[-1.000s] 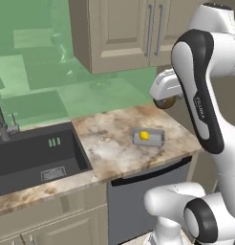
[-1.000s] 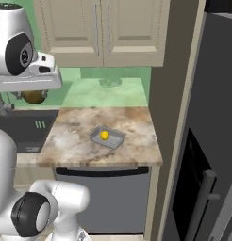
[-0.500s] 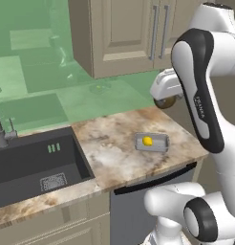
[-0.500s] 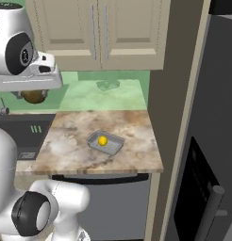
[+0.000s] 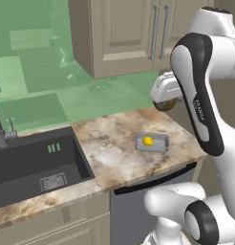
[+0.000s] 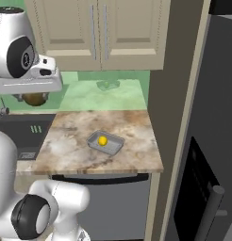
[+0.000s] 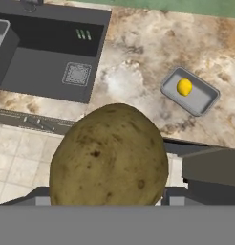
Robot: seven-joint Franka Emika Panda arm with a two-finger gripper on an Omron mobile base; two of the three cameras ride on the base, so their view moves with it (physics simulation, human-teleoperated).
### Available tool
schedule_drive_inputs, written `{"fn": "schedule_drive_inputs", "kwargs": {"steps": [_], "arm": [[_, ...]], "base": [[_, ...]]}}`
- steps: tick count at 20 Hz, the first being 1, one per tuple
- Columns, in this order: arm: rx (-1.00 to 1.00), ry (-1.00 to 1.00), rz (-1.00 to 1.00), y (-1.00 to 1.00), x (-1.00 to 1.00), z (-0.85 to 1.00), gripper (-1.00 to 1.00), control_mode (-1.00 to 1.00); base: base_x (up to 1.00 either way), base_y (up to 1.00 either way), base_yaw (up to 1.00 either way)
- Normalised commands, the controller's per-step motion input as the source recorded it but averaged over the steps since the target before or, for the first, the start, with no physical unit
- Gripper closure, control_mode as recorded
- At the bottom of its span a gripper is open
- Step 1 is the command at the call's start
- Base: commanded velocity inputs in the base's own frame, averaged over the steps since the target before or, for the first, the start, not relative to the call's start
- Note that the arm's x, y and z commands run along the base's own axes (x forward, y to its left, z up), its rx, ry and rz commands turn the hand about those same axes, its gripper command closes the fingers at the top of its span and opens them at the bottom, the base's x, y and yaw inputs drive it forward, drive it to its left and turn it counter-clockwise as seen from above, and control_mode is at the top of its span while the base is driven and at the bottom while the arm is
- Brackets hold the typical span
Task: Take the lemon and potato out of the freezer and place them in the tupperware container on the counter. Then put the tupperware containing the vegetables back in the freezer.
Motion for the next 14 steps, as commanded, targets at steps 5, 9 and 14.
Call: {"fn": "schedule_drive_inputs", "kwargs": {"steps": [5, 9, 14], "arm": [[0.00, -0.14, -0.06, -0.06, 0.00, -0.52, 1.00, -1.00], [0.00, -0.03, -0.13, -0.01, 0.18, -0.74, 1.00, -1.00], [0.04, -0.05, -0.19, -0.08, 0.19, -0.77, 1.00, -1.00]], "base": [[0.00, 0.00, 0.00], [0.00, 0.00, 0.00], [0.00, 0.00, 0.00]]}}
